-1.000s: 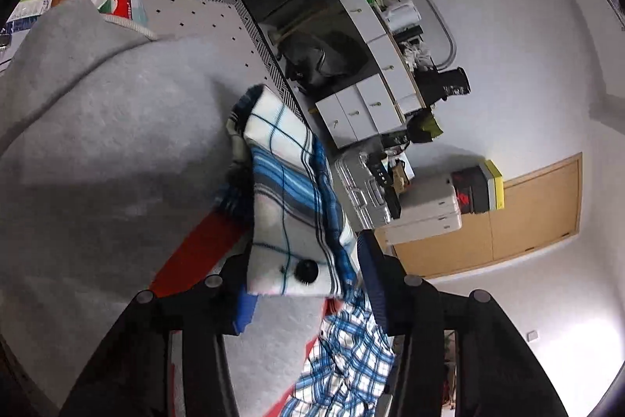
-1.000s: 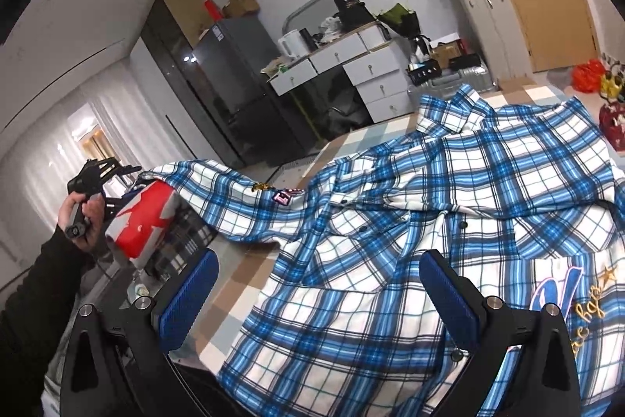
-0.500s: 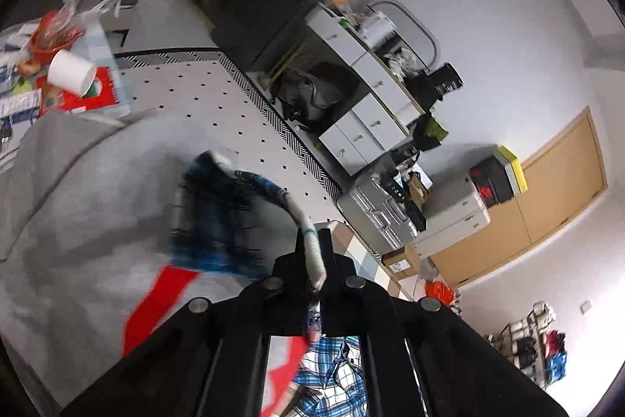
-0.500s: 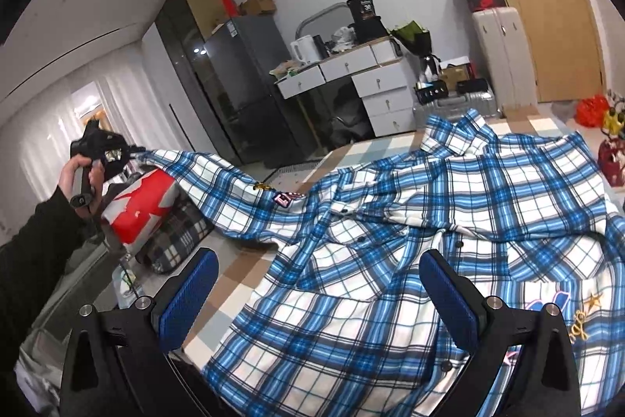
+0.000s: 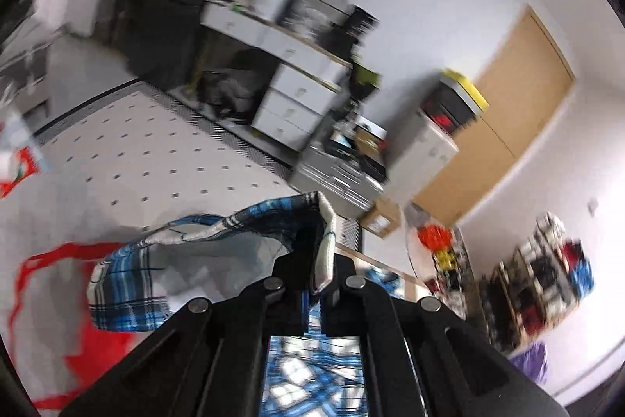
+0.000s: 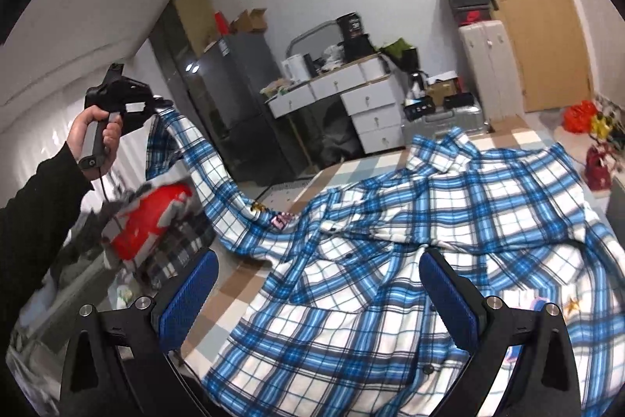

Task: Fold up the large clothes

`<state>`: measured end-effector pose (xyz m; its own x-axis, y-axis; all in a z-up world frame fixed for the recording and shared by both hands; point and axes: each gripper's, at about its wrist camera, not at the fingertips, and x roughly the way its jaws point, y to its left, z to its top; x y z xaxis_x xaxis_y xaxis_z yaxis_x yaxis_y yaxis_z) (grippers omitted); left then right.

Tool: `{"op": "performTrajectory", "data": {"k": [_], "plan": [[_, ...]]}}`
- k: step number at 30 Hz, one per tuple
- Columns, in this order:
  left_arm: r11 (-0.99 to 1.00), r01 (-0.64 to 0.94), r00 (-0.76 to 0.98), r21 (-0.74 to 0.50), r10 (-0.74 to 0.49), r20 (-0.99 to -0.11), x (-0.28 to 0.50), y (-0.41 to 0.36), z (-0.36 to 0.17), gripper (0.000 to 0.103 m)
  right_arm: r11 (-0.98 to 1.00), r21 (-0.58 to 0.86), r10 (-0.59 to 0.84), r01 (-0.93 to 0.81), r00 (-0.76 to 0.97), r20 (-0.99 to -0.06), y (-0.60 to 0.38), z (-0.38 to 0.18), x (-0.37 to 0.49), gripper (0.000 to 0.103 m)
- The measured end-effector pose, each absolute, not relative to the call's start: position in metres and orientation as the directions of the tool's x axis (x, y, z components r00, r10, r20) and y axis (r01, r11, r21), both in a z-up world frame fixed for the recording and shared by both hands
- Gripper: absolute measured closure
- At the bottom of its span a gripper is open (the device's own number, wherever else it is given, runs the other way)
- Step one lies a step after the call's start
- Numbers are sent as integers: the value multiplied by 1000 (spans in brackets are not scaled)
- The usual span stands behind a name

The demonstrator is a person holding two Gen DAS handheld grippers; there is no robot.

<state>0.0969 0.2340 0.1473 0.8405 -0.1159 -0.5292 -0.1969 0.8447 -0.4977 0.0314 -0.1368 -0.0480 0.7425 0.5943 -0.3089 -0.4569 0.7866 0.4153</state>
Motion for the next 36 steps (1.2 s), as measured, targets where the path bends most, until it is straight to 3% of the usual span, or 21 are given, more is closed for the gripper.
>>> {"op": "performTrajectory", "data": {"k": [7, 11, 14, 21, 26, 29, 31, 33, 36], "plan": [[924, 20, 757, -381, -263, -598, 149, 95, 136, 103, 788, 478, 560, -389, 775, -292, -170, -49, 20, 0], [944, 134, 689, -302, -308, -656, 173, 6, 107, 103, 807, 479, 499, -346, 833, -240, -199, -45, 1, 0], [927, 201, 615, -316, -371, -696, 194, -54, 75, 103, 820, 492, 441, -294, 872, -213, -224, -47, -12, 0], [903, 262, 385, -340, -421, -821, 230, -175, -50, 103, 800, 568, 352, -195, 919, -179, -278, -61, -27, 0], [920, 221, 212, -323, -368, -905, 222, -193, -155, 103, 768, 610, 363, -197, 917, -162, -296, -63, -21, 0], [913, 260, 144, -315, -359, -922, 210, -190, -178, 103, 761, 613, 383, -211, 909, -164, -297, -63, -21, 0], [879, 319, 55, -355, -391, -919, 195, -193, -181, 98, 759, 614, 392, -216, 905, -166, -296, -63, -21, 0], [831, 383, -25, -403, -427, -904, 178, -179, -176, 72, 749, 625, 403, -221, 900, -165, -295, -64, -21, 0], [810, 435, 36, -394, -453, -891, 161, -127, -144, 51, 737, 638, 417, -222, 893, -170, -293, -66, -20, 0]]}}
